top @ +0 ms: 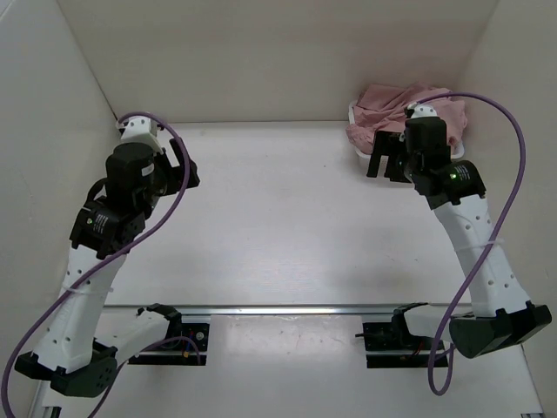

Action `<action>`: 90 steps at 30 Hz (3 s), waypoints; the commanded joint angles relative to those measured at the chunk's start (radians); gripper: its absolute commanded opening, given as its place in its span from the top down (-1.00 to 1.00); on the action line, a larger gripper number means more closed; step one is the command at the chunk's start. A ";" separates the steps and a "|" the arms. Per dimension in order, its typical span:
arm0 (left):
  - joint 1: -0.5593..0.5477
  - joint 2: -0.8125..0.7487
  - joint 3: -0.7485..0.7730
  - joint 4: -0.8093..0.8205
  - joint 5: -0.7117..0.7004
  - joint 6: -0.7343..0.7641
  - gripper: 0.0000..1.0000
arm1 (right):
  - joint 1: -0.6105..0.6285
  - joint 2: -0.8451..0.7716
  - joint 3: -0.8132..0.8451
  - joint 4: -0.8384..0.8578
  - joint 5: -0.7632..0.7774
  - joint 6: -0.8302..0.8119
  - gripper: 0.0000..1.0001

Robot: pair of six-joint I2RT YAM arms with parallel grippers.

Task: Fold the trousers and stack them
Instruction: Grab the trousers from the pile, then move the trousers to the center of the board

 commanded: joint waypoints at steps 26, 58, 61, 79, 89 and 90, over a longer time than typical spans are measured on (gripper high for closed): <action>-0.013 0.195 -0.079 0.010 0.105 -0.031 -1.00 | -0.163 0.578 0.356 0.046 -0.051 -0.112 -1.00; 0.033 0.278 0.030 -0.128 0.149 -0.150 -1.00 | -0.150 0.300 0.993 0.320 -0.917 0.184 1.00; 0.108 0.253 0.078 -0.148 0.159 -0.150 -1.00 | -0.053 0.204 0.828 0.296 -0.959 0.184 1.00; 0.141 0.287 -0.152 -0.064 0.447 -0.164 -0.76 | -0.030 -0.300 -0.470 0.014 -0.501 0.210 1.00; -0.193 0.207 -0.564 0.071 0.478 -0.310 -1.00 | 0.177 -0.163 -0.468 0.078 -0.539 0.219 -0.75; -0.194 0.177 -0.595 0.071 0.478 -0.322 -1.00 | 0.229 -0.145 -0.443 0.078 -0.523 0.219 -0.69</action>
